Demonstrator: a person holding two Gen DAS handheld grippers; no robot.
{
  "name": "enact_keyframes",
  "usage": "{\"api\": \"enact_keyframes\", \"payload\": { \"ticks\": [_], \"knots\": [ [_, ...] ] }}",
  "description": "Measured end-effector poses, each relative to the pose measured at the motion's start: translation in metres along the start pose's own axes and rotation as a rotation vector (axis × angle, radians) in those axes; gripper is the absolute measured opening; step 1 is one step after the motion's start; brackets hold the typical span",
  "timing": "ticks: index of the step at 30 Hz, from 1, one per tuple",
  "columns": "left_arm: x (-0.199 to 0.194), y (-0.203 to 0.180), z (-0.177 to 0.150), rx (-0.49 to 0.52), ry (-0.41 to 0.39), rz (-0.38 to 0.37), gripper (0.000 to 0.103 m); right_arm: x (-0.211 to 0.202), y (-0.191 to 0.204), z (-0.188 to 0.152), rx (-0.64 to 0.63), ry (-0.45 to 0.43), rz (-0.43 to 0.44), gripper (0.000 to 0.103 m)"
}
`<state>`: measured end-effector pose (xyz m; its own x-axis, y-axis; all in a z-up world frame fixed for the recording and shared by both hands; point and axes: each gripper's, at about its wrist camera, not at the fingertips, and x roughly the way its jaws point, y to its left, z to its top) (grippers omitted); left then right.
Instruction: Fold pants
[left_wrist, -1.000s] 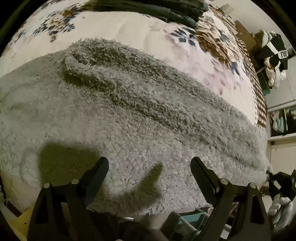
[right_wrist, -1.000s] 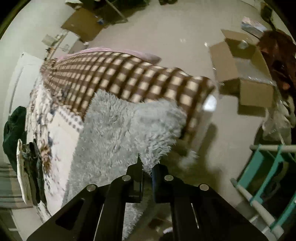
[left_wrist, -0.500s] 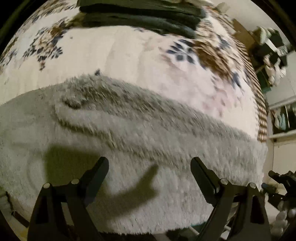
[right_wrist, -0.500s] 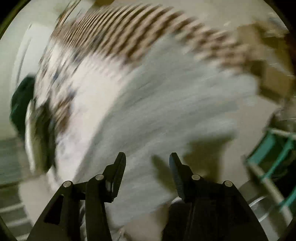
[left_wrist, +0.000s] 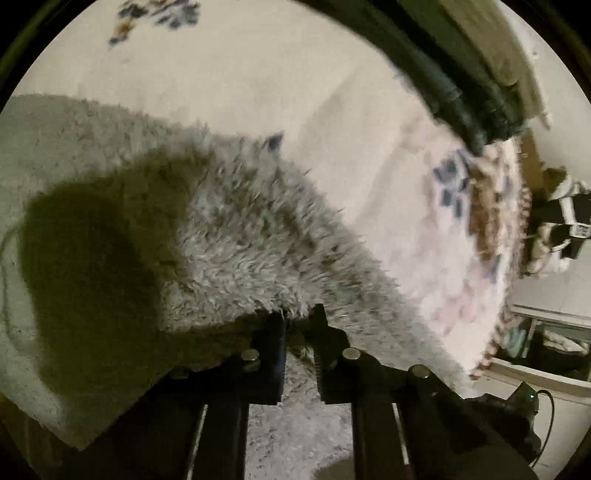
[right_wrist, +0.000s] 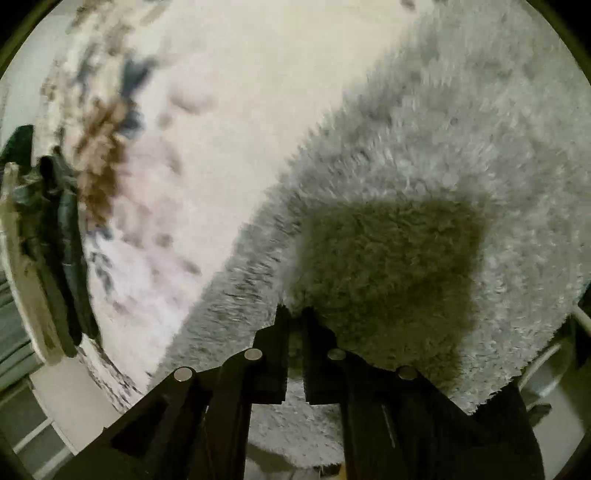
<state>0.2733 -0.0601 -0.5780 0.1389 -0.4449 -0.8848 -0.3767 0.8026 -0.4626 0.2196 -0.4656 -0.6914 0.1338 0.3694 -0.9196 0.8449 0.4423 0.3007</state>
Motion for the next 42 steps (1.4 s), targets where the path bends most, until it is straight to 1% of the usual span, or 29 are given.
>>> {"api": "enact_keyframes", "payload": {
  "ticks": [4,7,9,11,12,13,14,15,16,17,18,20,22,23,24,26,27,29,31,33,34,35,36,37,39,41,42],
  "knots": [
    [-0.013,-0.011,0.013,0.014,-0.046,-0.058,0.005,-0.014,0.009,0.003,-0.010,-0.043,0.031,0.004],
    [-0.010,-0.024,0.030,0.053,-0.077,-0.049,0.005,-0.013,0.017,0.011,-0.014,-0.054,0.028,0.004],
    [-0.009,-0.029,0.038,0.081,-0.068,-0.048,0.005,-0.010,0.021,0.016,-0.029,-0.049,0.023,0.004],
    [-0.010,-0.037,0.039,0.120,-0.045,-0.057,0.007,-0.003,0.020,0.021,-0.048,-0.017,0.025,0.004],
    [-0.011,-0.044,0.036,0.144,-0.025,-0.037,0.009,-0.002,0.019,0.021,-0.064,-0.003,0.023,0.006],
    [-0.011,-0.047,0.032,0.158,-0.009,-0.025,0.019,0.000,0.020,0.022,-0.077,0.019,0.024,0.008],
    [-0.012,-0.050,0.026,0.171,0.016,-0.027,0.027,-0.002,0.017,0.020,-0.081,0.035,0.038,0.013],
    [-0.012,-0.052,0.020,0.177,0.040,-0.036,0.045,-0.007,0.015,0.016,-0.092,0.043,0.053,0.025],
    [-0.012,-0.052,0.014,0.177,0.055,-0.038,0.062,-0.013,0.014,0.011,-0.116,0.051,0.073,0.032],
    [-0.010,-0.053,0.007,0.174,0.074,-0.049,0.064,-0.019,0.013,0.004,-0.145,0.052,0.095,0.049],
    [-0.006,-0.055,0.002,0.170,0.090,-0.047,0.064,-0.024,0.012,-0.002,-0.159,0.047,0.103,0.059],
    [0.007,-0.057,-0.013,0.154,0.150,-0.050,0.064,-0.035,0.001,-0.013,-0.169,0.046,0.116,0.060],
    [0.018,-0.063,-0.026,0.159,0.198,-0.055,0.064,-0.049,-0.021,-0.023,-0.140,0.021,0.140,0.060],
    [0.026,-0.068,-0.036,0.185,0.218,-0.058,0.064,-0.059,-0.038,-0.028,-0.112,-0.012,0.133,0.060],
    [0.030,-0.074,-0.043,0.216,0.221,-0.050,0.064,-0.066,-0.054,-0.032,-0.090,-0.048,0.122,0.060],
    [0.035,-0.080,-0.052,0.282,0.208,-0.036,0.064,-0.086,-0.099,-0.037,-0.033,-0.130,0.076,0.060],
    [0.042,-0.086,-0.055,0.328,0.193,-0.006,0.064,-0.093,-0.124,-0.037,0.003,-0.164,0.058,0.060],
    [0.057,-0.091,-0.057,0.379,0.176,0.045,0.064,-0.103,-0.170,-0.034,0.085,-0.217,0.028,0.060],
    [0.066,-0.093,-0.053,0.387,0.162,0.074,0.064,-0.108,-0.215,-0.028,0.151,-0.263,0.040,0.060],
    [0.063,-0.096,-0.052,0.366,0.155,0.086,0.064,-0.109,-0.246,-0.019,0.186,-0.295,0.055,0.060],
    [0.059,-0.099,-0.055,0.367,0.150,0.092,0.064,-0.108,-0.263,-0.013,0.202,-0.312,0.086,0.060],
    [0.054,-0.102,-0.060,0.372,0.145,0.084,0.064,-0.103,-0.277,-0.005,0.215,-0.321,0.123,0.063],
    [0.047,-0.105,-0.067,0.377,0.142,0.063,0.064,-0.099,-0.290,0.002,0.229,-0.324,0.157,0.063],
    [0.045,-0.108,-0.073,0.381,0.141,0.051,0.064,-0.094,-0.302,0.010,0.249,-0.337,0.236,0.063],
    [0.040,-0.115,-0.095,0.407,0.155,0.028,0.064,-0.088,-0.312,0.022,0.243,-0.375,0.333,0.063],
    [0.043,-0.118,-0.110,0.428,0.180,0.025,0.071,-0.084,-0.312,0.033,0.221,-0.411,0.396,0.063],
    [0.051,-0.118,-0.122,0.450,0.203,0.031,0.080,-0.085,-0.313,0.039,0.209,-0.433,0.422,0.063]
  ]
}}
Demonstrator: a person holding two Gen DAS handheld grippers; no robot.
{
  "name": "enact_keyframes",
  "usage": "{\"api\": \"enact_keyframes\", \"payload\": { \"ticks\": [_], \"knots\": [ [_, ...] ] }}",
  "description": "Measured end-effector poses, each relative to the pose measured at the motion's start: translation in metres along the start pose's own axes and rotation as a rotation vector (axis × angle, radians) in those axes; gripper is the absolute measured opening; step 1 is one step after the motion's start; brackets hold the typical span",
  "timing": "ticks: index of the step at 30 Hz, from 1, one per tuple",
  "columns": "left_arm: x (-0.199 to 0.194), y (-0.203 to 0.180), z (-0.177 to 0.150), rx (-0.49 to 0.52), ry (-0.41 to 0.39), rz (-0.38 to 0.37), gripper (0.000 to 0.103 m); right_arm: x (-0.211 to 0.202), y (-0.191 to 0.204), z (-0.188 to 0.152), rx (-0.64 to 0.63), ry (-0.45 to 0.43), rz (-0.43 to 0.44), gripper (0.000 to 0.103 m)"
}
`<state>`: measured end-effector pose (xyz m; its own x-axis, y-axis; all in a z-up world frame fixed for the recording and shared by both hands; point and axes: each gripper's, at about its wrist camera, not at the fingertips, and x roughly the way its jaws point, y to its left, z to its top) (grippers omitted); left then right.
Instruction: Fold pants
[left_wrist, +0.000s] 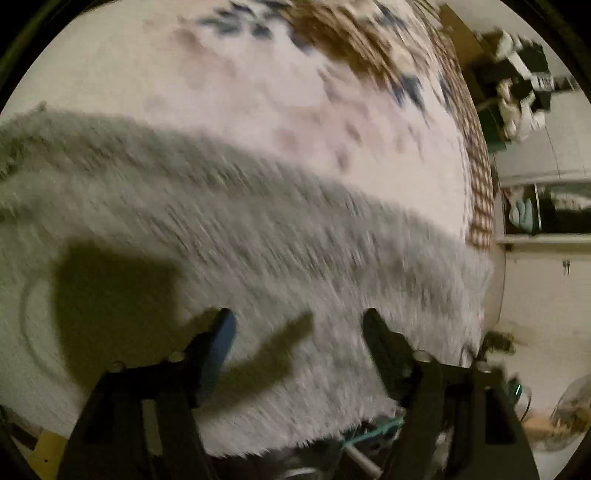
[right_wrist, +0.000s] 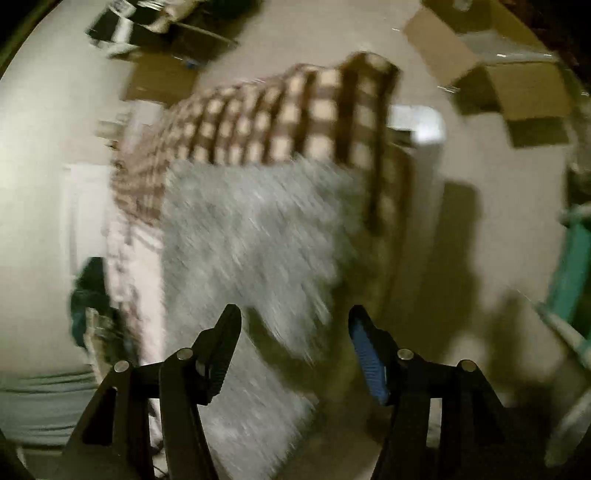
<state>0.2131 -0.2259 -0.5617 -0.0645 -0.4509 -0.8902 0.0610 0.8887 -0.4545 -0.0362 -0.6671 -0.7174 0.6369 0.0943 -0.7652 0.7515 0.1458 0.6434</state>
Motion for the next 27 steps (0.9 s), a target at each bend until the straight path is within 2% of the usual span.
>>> {"api": "enact_keyframes", "payload": {
  "ticks": [1,3,5,7,8,11,17,20,22,23,27],
  "knots": [
    [0.005,-0.001,-0.003,0.010,0.013,0.004,0.081,0.002,0.002,0.005,-0.009,-0.009,0.030,0.062],
    [0.025,-0.004,-0.011,0.039,0.042,0.032,0.081,0.000,0.014,0.011,-0.038,-0.043,0.100,0.050],
    [0.033,-0.003,-0.012,0.065,0.035,0.054,0.083,0.003,0.033,0.015,-0.095,-0.068,0.130,0.049],
    [0.035,-0.003,-0.009,0.078,0.020,0.028,0.101,0.011,0.039,0.021,-0.141,-0.051,0.064,0.049],
    [0.037,-0.003,-0.006,0.072,0.022,0.003,0.103,0.018,0.035,0.024,-0.139,-0.032,0.039,0.050],
    [0.044,-0.006,0.001,0.050,0.029,0.014,0.103,0.035,0.021,0.031,-0.095,0.014,0.018,0.054],
    [0.043,0.003,0.009,-0.028,0.022,0.009,0.103,0.042,0.009,0.034,-0.028,-0.001,0.202,0.054],
    [0.045,0.004,0.004,-0.026,0.007,0.031,0.103,0.062,0.015,0.035,-0.076,0.032,0.138,0.052],
    [0.047,-0.004,0.000,-0.003,0.009,0.064,0.103,0.065,0.018,0.034,-0.081,0.017,0.097,0.026],
    [0.045,-0.008,-0.001,0.009,0.009,0.078,0.103,0.064,0.023,0.033,-0.104,0.015,0.081,0.019],
    [0.016,-0.016,-0.011,0.047,-0.080,0.080,0.103,0.036,0.065,0.018,-0.223,-0.041,0.074,0.018]
  ]
}}
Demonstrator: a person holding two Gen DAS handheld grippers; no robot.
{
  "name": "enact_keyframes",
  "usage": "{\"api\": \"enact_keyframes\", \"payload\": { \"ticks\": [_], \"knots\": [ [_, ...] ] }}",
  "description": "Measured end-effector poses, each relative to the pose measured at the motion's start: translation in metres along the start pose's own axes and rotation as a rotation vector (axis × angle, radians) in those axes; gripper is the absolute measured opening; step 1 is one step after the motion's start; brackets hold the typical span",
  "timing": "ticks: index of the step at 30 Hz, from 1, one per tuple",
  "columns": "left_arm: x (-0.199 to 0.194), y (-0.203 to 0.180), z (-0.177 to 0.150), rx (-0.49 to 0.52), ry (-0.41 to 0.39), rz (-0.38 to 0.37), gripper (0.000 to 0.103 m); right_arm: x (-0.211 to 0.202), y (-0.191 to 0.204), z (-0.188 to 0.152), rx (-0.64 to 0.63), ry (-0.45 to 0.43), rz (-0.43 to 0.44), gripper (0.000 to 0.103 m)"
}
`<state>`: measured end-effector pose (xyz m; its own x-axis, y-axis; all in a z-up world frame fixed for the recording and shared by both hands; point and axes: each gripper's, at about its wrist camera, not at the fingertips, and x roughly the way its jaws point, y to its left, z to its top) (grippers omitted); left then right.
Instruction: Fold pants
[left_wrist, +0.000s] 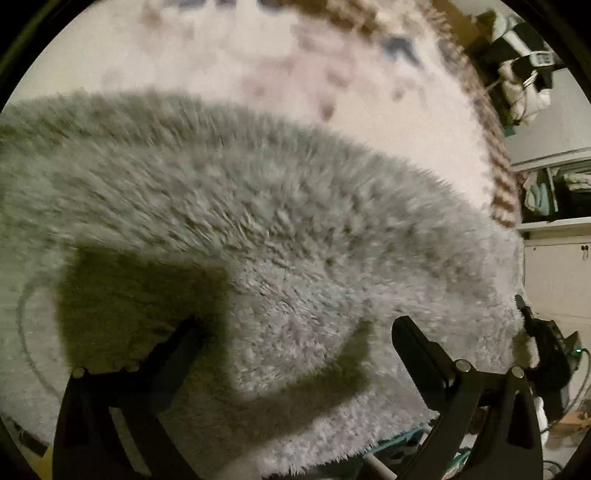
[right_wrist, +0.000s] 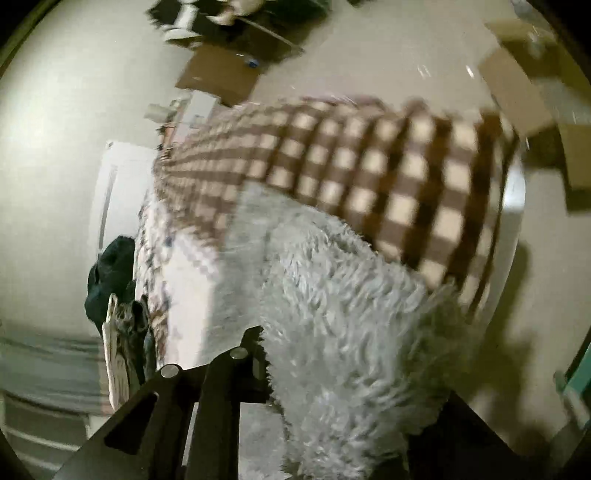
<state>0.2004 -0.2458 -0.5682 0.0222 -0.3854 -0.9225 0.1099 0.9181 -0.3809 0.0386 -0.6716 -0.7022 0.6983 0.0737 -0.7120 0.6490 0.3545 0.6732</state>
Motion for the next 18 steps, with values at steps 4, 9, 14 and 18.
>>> {"api": "enact_keyframes", "payload": {
  "ticks": [4,9,14,18],
  "knots": [
    [-0.044,0.005,-0.004,0.004,-0.093,0.005,0.103,-0.030,0.066,-0.018,-0.138,-0.023,0.033,0.018],
    [-0.112,0.049,-0.016,-0.025,-0.205,0.000,0.103,-0.047,0.159,-0.068,-0.308,0.003,0.070,0.018],
    [-0.153,0.112,-0.037,-0.122,-0.264,0.011,0.103,-0.014,0.236,-0.166,-0.491,0.091,0.065,0.018],
    [-0.181,0.180,-0.058,-0.219,-0.298,0.055,0.103,0.044,0.266,-0.265,-0.607,0.226,0.048,0.018]
  ]
}}
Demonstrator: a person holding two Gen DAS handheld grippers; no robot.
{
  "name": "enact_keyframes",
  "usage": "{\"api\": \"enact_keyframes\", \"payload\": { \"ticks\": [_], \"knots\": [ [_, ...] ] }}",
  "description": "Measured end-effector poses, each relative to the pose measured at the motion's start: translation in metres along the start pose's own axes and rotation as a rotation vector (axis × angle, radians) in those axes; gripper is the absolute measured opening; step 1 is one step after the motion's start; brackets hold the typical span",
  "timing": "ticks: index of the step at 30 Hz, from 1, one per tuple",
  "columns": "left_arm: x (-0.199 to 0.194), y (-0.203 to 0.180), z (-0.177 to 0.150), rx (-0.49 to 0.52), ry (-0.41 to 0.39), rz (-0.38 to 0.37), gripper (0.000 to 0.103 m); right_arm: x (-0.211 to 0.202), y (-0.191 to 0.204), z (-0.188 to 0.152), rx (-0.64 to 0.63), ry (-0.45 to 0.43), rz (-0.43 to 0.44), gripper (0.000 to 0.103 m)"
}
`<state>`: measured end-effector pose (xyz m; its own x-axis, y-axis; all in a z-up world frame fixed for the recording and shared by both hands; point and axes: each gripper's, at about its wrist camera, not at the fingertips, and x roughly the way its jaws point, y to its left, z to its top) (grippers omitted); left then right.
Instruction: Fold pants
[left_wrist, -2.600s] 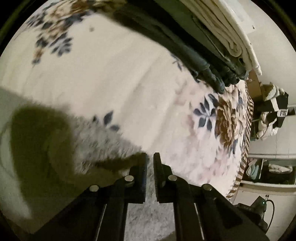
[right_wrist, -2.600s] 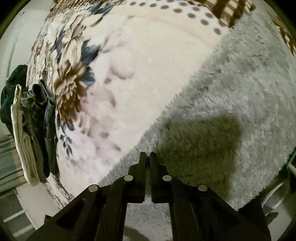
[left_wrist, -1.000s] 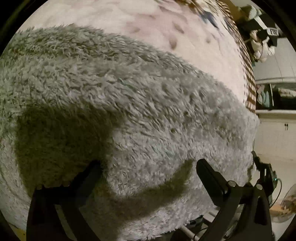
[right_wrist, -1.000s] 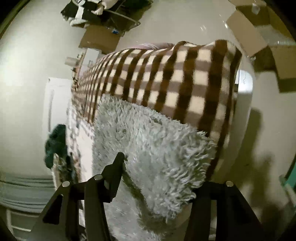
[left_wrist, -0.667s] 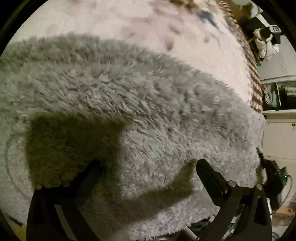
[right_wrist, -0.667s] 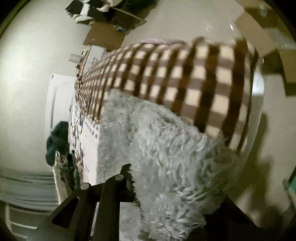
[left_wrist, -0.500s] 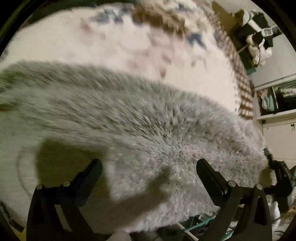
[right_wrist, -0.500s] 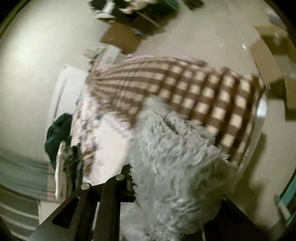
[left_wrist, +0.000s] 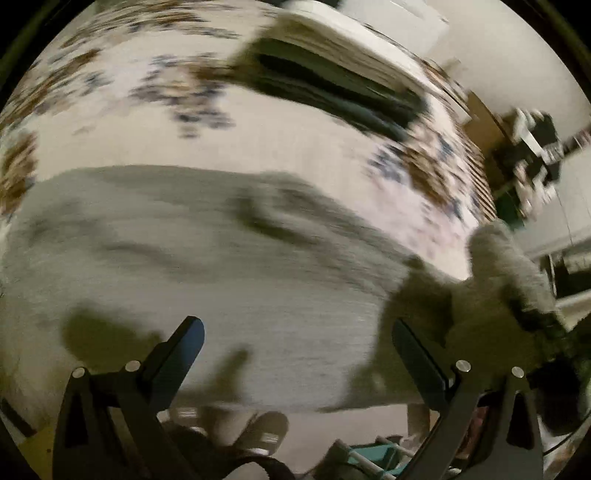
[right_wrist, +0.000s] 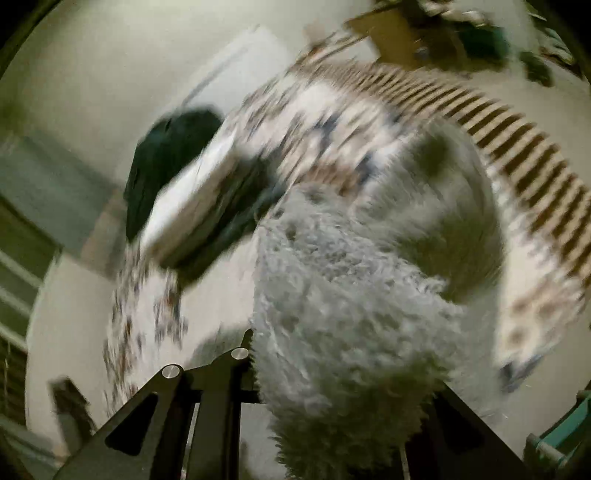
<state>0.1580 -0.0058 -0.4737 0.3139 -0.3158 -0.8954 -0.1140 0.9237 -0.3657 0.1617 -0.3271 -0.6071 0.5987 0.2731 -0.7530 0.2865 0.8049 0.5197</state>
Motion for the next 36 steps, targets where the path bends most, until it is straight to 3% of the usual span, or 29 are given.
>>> {"api": "enact_keyframes", "payload": {
  "ticks": [4,7,9,11,14,16,21,23,26,27,30,32,36],
  "knots": [
    [-0.015,0.059,0.001,-0.047,-0.025,0.067,0.103,0.079,0.059,-0.057,-0.143,0.139,-0.011,0.017],
    [-0.020,0.096,0.001,-0.082,-0.035,0.103,0.103,0.131,0.096,-0.100,-0.306,0.278,-0.091,0.018],
    [-0.022,0.115,0.002,-0.116,-0.036,0.107,0.103,0.149,0.111,-0.116,-0.375,0.378,-0.130,0.033],
    [-0.023,0.121,0.006,-0.140,-0.034,0.090,0.103,0.145,0.124,-0.126,-0.422,0.457,-0.052,0.050],
    [-0.026,0.116,0.015,-0.139,-0.053,0.046,0.103,0.110,0.122,-0.121,-0.411,0.483,0.078,0.072],
    [-0.025,0.103,0.023,-0.115,-0.062,0.022,0.103,0.085,0.106,-0.110,-0.350,0.476,0.098,0.080],
    [0.009,0.048,0.040,-0.008,-0.006,-0.058,0.103,0.039,0.035,-0.074,-0.198,0.397,-0.074,0.080],
    [0.037,0.020,0.042,0.050,0.041,-0.096,0.103,0.035,0.002,-0.058,-0.131,0.375,-0.180,0.080],
    [0.074,-0.015,0.042,0.152,0.088,-0.150,0.102,0.036,-0.030,-0.043,-0.037,0.334,-0.243,0.080],
    [0.091,-0.026,0.041,0.186,0.108,-0.183,0.092,0.036,-0.040,-0.038,-0.016,0.321,-0.264,0.080],
    [0.119,-0.038,0.034,0.239,0.187,-0.241,0.005,0.035,-0.061,-0.029,0.041,0.284,-0.297,0.080],
    [0.107,-0.035,0.028,0.239,0.161,-0.273,0.004,0.031,-0.075,-0.024,0.074,0.267,-0.302,0.080],
    [0.056,-0.011,0.012,0.238,0.086,-0.269,0.004,0.029,-0.087,-0.018,0.093,0.259,-0.285,0.080]
  ]
}}
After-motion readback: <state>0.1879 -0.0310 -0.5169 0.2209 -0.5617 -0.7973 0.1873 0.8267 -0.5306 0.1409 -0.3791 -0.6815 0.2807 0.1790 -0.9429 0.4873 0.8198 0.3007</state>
